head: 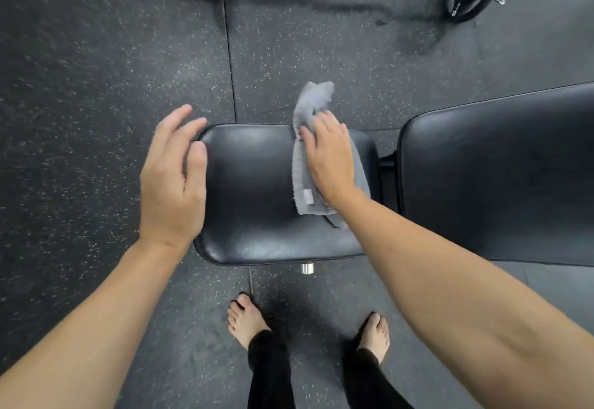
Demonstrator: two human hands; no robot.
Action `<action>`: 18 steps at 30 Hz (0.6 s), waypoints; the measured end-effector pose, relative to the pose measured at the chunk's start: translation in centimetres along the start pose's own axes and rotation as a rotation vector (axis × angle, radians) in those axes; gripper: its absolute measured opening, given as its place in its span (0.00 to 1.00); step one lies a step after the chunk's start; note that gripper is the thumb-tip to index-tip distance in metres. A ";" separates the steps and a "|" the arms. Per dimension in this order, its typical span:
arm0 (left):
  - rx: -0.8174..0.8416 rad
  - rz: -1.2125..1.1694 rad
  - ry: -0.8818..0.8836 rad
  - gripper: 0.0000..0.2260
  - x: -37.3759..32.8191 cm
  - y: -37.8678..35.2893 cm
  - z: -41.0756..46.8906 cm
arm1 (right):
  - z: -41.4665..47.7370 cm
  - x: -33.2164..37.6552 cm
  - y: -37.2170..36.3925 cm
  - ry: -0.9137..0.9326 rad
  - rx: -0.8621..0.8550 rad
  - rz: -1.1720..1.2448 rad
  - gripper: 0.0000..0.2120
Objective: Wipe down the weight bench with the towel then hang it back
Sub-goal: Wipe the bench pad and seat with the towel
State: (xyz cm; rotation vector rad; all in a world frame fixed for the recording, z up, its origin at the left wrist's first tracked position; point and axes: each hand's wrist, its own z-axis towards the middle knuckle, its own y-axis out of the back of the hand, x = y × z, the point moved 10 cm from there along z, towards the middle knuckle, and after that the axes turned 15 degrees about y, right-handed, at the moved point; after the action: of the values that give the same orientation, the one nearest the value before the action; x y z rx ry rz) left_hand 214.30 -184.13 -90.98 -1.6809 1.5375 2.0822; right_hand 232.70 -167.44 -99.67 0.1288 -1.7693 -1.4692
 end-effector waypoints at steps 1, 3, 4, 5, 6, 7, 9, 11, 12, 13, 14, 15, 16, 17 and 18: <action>0.043 0.012 -0.005 0.16 -0.3 -1.0 -0.3 | -1.2 -1.6 0.4 -0.010 -0.006 -0.008 0.18; 0.128 0.060 0.006 0.16 -0.2 -3.2 -0.7 | -3.4 -3.8 1.0 -0.050 -0.046 -0.007 0.20; 0.166 0.107 0.011 0.16 0.0 -4.2 -0.9 | -4.7 -4.6 1.3 -0.086 -0.086 -0.002 0.21; 0.191 0.159 0.006 0.16 0.3 -5.1 -1.1 | -6.0 -5.4 1.5 -0.134 -0.132 0.011 0.21; 0.200 0.202 -0.009 0.16 0.5 -5.5 -1.2 | -7.6 -6.3 1.8 -0.193 -0.176 0.039 0.21; 0.197 0.231 -0.030 0.16 0.7 -5.7 -1.2 | -9.5 -7.1 1.9 -0.256 -0.215 0.080 0.22; 0.171 0.270 -0.078 0.17 0.8 -5.8 -1.4 | -13.8 -7.8 1.6 -0.343 -0.256 0.135 0.23; 0.114 0.270 -0.087 0.16 0.9 -5.5 -1.5 | -17.8 -6.4 0.1 -0.331 -0.209 0.102 0.24; 0.094 0.248 -0.070 0.16 1.0 -5.4 -1.4 | -19.1 -4.9 -0.8 -0.283 -0.174 0.087 0.24; 0.087 0.214 -0.049 0.16 1.1 -5.3 -1.3 | -20.0 -3.1 -1.7 -0.218 -0.147 0.085 0.24; 0.092 0.173 -0.027 0.16 1.2 -5.2 -1.2 | -20.4 -1.1 -2.6 -0.146 -0.130 0.090 0.25; 0.102 0.130 -0.011 0.16 1.4 -5.1 -1.1 | -20.4 1.0 -3.5 -0.067 -0.117 0.097 0.25; 0.117 0.088 0.002 0.16 1.5 -4.9 -1.0 | -19.9 3.3 -4.3 0.031 -0.102 0.101 0.26; 0.139 0.039 0.019 0.16 1.6 -4.7 -0.8 | -19.2 6.0 -5.1 0.157 -0.081 0.094 0.27; 0.170 -0.029 0.050 0.16 1.6 -4.5 -0.7 | -18.5 8.7 -5.7 0.292 -0.057 0.075 0.27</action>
State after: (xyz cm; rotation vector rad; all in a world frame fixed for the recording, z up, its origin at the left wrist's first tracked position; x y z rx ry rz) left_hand 216.74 -183.14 -95.09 -1.6951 1.6424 1.8506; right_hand 236.31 -188.29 -100.30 0.2320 -1.4807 -1.3699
